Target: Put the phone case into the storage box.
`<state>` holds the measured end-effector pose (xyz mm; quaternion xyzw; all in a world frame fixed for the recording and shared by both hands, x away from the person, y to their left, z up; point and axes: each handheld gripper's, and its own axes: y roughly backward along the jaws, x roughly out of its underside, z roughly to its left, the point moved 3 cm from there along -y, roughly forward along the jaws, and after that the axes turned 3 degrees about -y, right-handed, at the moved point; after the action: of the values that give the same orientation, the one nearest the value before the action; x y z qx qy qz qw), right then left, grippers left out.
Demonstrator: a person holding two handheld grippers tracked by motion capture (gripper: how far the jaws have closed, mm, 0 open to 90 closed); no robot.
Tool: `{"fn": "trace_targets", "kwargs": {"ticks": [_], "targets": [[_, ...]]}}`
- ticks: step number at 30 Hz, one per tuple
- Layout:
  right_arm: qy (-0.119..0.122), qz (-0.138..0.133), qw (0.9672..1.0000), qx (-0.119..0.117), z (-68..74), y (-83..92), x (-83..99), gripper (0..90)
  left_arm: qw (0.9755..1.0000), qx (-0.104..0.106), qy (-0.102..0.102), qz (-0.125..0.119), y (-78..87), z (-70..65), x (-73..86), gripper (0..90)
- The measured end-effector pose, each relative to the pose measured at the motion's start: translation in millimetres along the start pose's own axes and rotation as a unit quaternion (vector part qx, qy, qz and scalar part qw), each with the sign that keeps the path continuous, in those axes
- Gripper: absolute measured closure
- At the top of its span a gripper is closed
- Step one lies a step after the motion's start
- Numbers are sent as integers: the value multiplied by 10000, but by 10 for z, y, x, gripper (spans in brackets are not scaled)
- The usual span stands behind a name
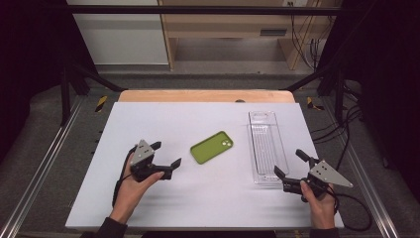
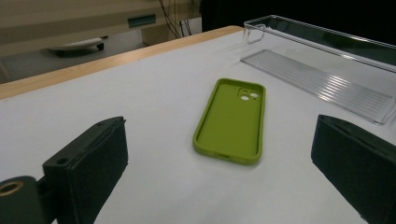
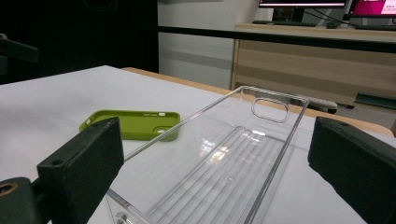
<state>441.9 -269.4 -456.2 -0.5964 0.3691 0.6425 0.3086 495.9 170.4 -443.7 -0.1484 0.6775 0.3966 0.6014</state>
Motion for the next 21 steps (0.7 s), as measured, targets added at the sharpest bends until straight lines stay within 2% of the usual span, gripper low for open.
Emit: {"fn": "trace_targets", "kwargs": {"ticks": [2,3,5,6,8,15,21], "targets": [[-23,-19,10000,19,1,-5,-5,37,10000,19,12,20,-50,-8,-25,34],[-23,-27,10000,7,-1,-6,-5,37,10000,58,1,47,-131,-25,-64,34],[-29,-21,10000,14,-5,-2,0,37,9998,102,-120,150,-233,-51,-109,35],[-53,-25,10000,11,-7,5,-2,37,9994,180,-181,223,-336,-90,-158,36],[-66,-32,10000,10,-8,9,-5,37,9990,250,-237,284,-398,-115,-188,36],[-45,2,10000,-6,0,0,4,37,9979,317,-277,491,-486,-110,-228,39],[-84,13,9999,73,-5,-1,6,39,9965,397,-324,666,-575,-108,-263,40]]}}
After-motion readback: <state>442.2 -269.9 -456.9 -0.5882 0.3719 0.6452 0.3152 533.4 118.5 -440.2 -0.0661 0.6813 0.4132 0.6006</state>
